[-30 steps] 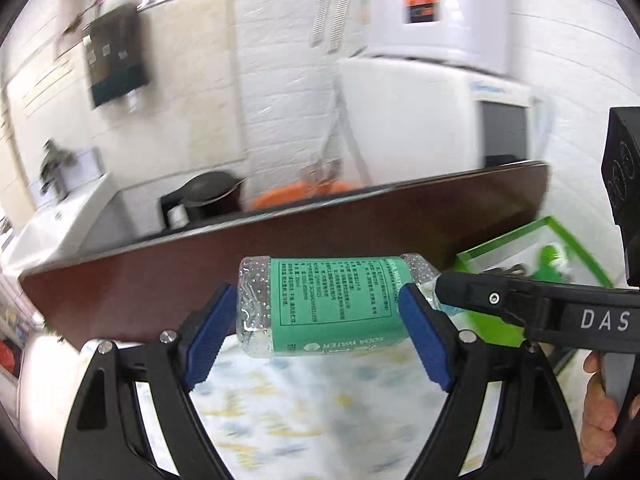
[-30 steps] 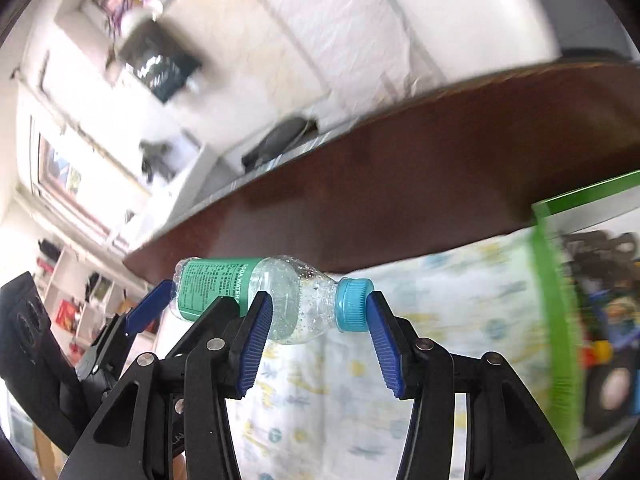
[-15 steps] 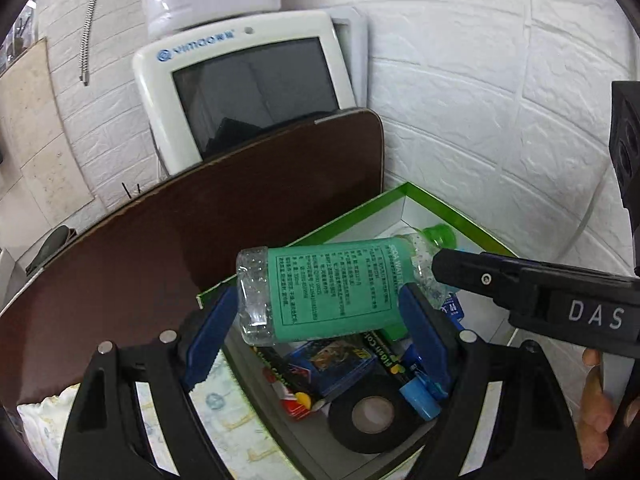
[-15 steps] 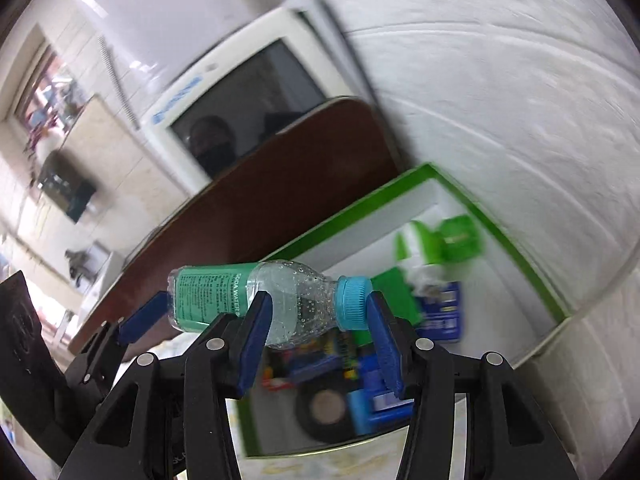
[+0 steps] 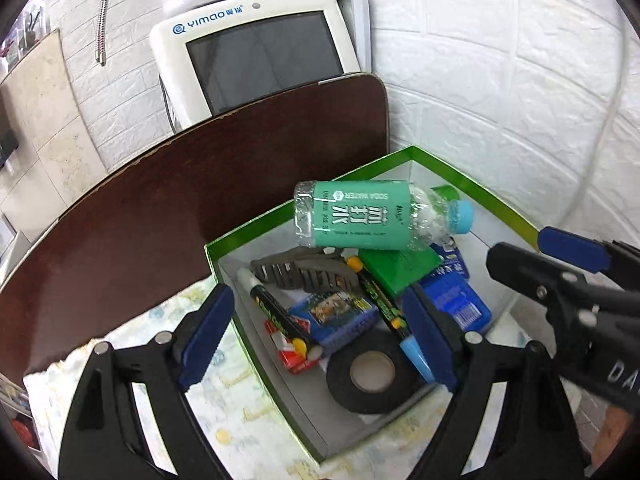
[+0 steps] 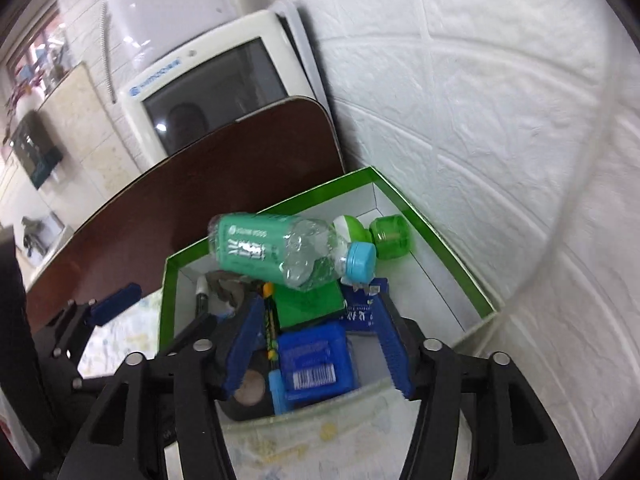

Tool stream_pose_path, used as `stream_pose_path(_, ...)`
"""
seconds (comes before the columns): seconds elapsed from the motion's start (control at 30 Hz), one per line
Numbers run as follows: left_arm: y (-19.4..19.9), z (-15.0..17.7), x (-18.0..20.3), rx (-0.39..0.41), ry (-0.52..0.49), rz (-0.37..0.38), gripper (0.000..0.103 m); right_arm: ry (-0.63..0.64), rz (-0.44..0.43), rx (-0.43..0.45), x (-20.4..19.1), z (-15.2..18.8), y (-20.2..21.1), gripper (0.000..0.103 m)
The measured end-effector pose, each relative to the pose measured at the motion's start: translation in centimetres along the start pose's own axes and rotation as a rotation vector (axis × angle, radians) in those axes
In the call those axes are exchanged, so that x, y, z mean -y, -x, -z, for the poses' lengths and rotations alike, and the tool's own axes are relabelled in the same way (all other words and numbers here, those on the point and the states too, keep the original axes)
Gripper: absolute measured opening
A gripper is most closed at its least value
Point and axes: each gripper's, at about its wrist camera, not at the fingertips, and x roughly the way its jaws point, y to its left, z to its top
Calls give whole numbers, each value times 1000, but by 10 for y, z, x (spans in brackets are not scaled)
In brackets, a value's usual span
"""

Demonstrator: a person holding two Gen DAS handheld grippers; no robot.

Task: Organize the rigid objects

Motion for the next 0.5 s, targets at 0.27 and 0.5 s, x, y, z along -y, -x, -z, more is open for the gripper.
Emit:
stream_pose_path(0.27, 37, 34, 12, 19, 4, 11, 88, 43, 37, 34, -8, 39, 51, 64)
stream_pose_path(0.5, 58, 63, 8, 15, 38, 10, 89, 64, 56, 47, -12, 61, 74, 64)
